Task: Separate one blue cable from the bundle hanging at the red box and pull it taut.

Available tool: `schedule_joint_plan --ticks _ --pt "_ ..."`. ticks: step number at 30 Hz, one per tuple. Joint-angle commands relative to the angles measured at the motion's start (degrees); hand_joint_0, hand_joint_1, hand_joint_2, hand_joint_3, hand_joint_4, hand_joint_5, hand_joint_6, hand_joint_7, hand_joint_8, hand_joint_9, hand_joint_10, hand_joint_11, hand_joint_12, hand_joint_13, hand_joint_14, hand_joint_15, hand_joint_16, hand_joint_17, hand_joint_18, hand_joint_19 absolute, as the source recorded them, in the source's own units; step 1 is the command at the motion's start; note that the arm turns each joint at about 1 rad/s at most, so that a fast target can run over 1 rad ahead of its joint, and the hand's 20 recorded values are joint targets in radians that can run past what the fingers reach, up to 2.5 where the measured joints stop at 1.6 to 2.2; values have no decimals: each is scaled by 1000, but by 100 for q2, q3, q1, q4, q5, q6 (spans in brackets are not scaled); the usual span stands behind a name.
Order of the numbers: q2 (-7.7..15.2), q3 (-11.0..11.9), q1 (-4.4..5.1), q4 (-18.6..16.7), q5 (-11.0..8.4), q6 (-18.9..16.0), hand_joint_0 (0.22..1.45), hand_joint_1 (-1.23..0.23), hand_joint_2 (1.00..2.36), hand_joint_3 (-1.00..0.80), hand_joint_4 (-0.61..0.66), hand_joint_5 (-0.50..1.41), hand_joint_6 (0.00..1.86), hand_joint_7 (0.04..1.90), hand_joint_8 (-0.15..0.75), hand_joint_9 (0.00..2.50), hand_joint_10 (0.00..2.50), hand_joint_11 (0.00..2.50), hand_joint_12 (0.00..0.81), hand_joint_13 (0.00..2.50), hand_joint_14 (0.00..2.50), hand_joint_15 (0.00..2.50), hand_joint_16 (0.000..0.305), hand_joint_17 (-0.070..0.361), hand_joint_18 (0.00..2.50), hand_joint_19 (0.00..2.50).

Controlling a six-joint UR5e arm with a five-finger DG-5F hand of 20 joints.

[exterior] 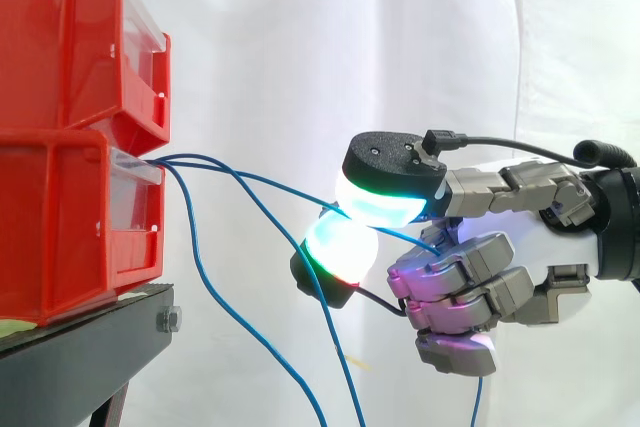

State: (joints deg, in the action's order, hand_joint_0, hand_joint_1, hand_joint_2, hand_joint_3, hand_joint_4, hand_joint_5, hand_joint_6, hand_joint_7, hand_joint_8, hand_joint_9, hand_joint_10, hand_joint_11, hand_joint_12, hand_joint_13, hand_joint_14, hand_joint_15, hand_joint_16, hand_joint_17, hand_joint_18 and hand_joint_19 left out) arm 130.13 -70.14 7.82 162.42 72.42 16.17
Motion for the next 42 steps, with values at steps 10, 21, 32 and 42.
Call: schedule_joint_plan --ticks 10,21,32,42 --pt "-5 0 0 0 0 0 687 -693 1008 -64 -64 -167 971 1146 351 808 1998 1019 407 866 1799 1043 51 115 1142 1395" --pt "-5 0 0 0 0 0 687 -693 1008 -58 -63 -165 970 1161 353 824 2013 991 404 866 1797 1046 51 115 1148 1393" --pt "-5 0 0 0 0 0 690 -697 1008 -50 -68 -165 969 1173 346 831 2006 1004 403 875 1783 1054 51 115 1153 1393" --pt "3 0 0 0 -9 0 694 -705 1008 -39 -75 -165 969 1188 348 834 2026 989 399 875 1786 1043 51 114 1154 1384"
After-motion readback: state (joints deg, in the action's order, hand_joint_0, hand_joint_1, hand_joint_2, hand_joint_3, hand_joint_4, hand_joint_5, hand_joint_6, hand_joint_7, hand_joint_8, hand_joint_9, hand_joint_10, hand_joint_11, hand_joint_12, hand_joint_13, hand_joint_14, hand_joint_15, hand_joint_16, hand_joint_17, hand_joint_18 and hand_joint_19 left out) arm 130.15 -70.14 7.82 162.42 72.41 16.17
